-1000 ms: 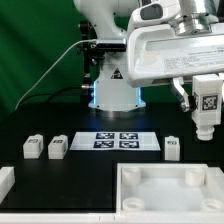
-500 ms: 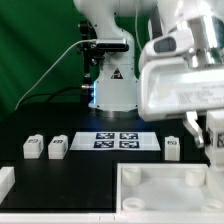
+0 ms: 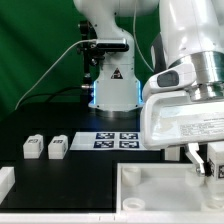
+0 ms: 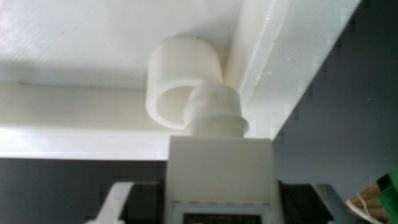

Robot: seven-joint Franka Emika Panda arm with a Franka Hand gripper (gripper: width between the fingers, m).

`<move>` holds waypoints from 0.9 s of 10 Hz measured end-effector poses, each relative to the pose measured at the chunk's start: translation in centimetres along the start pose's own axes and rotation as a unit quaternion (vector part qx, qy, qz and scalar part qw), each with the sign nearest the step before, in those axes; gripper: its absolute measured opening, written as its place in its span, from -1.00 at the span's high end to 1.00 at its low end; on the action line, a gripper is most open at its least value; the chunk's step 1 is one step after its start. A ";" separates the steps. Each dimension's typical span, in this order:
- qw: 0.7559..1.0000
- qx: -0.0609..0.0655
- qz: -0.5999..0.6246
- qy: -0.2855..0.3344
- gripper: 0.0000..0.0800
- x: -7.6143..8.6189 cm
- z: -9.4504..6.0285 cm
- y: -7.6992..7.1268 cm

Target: Assemble one leg

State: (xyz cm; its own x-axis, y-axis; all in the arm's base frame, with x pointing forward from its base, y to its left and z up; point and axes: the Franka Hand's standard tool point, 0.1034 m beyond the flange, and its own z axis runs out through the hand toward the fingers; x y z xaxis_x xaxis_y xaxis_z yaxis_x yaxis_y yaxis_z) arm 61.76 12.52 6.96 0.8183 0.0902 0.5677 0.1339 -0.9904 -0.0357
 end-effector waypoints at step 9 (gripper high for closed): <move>1.000 -0.005 0.005 -0.009 0.27 -0.9 0.9 1.1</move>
Offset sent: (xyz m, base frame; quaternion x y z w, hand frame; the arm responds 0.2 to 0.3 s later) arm 0.0051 -0.0073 -0.0010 0.0011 -0.0037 -0.0007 1.0000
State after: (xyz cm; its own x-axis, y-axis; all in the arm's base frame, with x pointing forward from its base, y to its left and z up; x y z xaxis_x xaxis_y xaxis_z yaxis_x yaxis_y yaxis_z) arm 61.68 11.48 5.74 0.8296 0.0818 0.5524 0.1202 -0.9922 -0.0336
